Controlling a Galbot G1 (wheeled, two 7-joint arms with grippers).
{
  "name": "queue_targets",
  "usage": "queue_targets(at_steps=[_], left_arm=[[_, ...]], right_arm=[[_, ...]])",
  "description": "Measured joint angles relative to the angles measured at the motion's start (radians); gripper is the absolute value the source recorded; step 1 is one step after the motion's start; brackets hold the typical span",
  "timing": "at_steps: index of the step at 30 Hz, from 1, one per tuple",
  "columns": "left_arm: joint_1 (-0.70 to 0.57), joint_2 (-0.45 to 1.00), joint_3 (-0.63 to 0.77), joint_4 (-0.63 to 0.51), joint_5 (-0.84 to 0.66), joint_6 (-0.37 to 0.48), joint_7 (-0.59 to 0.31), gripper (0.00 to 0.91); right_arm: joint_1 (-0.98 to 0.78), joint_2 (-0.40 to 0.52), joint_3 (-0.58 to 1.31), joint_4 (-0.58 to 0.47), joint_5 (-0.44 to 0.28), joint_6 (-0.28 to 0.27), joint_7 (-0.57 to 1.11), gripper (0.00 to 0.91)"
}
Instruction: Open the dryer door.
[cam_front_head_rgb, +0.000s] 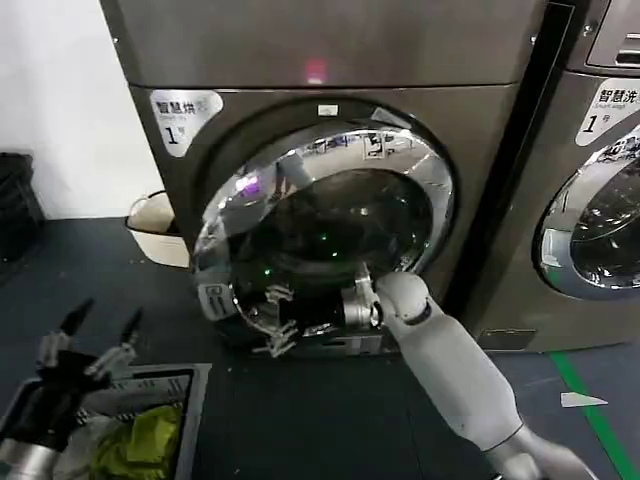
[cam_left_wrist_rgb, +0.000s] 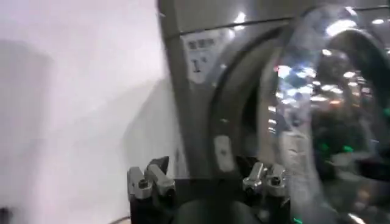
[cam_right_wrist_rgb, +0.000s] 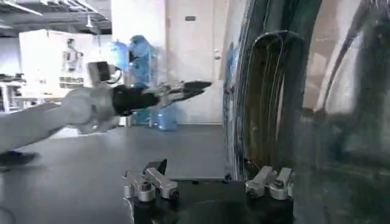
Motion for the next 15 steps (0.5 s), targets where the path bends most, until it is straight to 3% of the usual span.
queue_targets(at_steps=[5,11,15], left_arm=[[-0.021,0.033,0.001,0.015,-0.036,0.058,-0.022,0.907],[-0.066,0.109,0.020,0.055,-0.157,0.160,0.030,0.907],[-0.115,0.186,0.042,0.102,-0.256,0.166,0.043,0.907]], right_arm=[[-0.009,-0.004,0.006,0.000,-0.001,0.008,-0.059,0.907],[-0.023,-0.024,0.018,0.009,-0.015,0.055,-0.122,0.907],[-0.034,-0.041,0.025,0.015,-0.017,0.066,-0.124,0.907]])
